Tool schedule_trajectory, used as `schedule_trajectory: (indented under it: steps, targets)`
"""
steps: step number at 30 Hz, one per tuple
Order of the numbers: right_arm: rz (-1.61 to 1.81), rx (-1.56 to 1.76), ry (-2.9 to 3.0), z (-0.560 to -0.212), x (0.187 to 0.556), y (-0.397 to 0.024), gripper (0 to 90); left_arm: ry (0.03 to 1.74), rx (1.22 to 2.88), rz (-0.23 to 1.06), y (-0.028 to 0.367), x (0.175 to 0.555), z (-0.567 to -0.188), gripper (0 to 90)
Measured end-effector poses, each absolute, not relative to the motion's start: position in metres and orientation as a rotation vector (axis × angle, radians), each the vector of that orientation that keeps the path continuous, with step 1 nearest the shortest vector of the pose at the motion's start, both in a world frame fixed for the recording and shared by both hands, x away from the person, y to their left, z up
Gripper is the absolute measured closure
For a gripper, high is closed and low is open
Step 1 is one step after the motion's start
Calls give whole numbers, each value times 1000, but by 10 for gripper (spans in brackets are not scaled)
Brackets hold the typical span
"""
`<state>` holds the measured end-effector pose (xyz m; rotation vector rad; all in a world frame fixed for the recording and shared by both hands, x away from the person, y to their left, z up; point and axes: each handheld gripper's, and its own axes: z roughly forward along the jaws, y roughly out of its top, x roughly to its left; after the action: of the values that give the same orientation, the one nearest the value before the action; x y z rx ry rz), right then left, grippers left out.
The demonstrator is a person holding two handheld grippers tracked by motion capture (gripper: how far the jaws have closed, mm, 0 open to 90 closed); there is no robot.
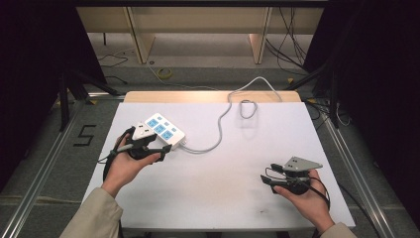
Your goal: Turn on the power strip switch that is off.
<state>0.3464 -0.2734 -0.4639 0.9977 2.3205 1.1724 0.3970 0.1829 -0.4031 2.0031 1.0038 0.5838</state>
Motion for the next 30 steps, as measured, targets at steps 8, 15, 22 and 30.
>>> schedule_trajectory:
  steps: [8,15,22,30]
  targets:
    - [1179,997,2322,-464,346,-275,412,966,2009,591,182,389,-410,321]
    - [1178,998,2327,-465,345,-277,411,934,2022,576,177,377,-425,318]
    - [1182,992,2337,-466,344,-276,410,922,2018,576,175,367,-438,312]
    - [1186,986,2347,-467,343,-276,409,929,2027,586,176,357,-453,308]
